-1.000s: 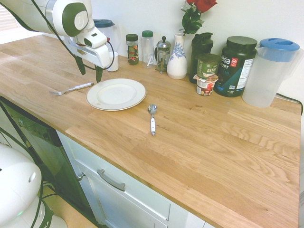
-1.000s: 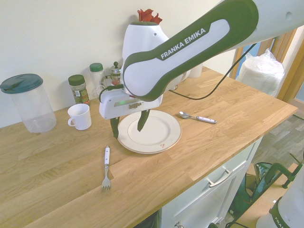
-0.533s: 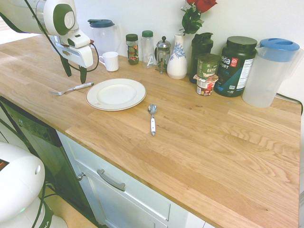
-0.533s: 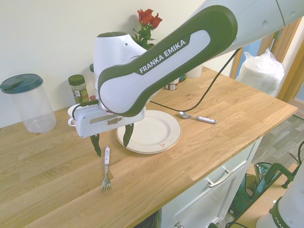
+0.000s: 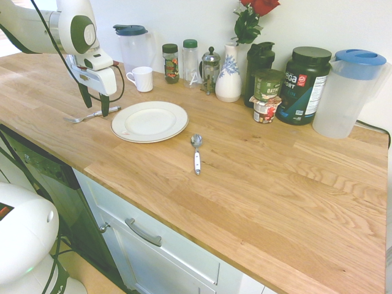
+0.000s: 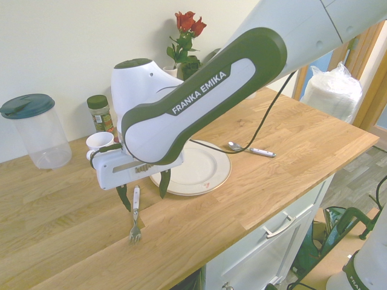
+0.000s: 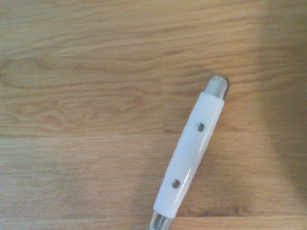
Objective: Put the fork into the plate
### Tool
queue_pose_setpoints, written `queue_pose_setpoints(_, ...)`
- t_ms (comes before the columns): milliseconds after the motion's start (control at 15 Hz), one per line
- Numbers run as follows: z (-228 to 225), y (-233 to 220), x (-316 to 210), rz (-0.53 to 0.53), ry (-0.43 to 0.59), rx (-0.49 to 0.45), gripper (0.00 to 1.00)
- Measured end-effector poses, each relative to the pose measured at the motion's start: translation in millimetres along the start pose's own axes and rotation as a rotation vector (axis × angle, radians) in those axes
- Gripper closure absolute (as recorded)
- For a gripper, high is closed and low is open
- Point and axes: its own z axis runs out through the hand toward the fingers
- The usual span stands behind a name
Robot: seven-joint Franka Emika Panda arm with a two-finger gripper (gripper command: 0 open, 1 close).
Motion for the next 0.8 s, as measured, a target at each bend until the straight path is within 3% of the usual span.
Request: queue_pose_setpoints(800,22.8,-15.9,1.3,0.030,0.024,0.006,1.00)
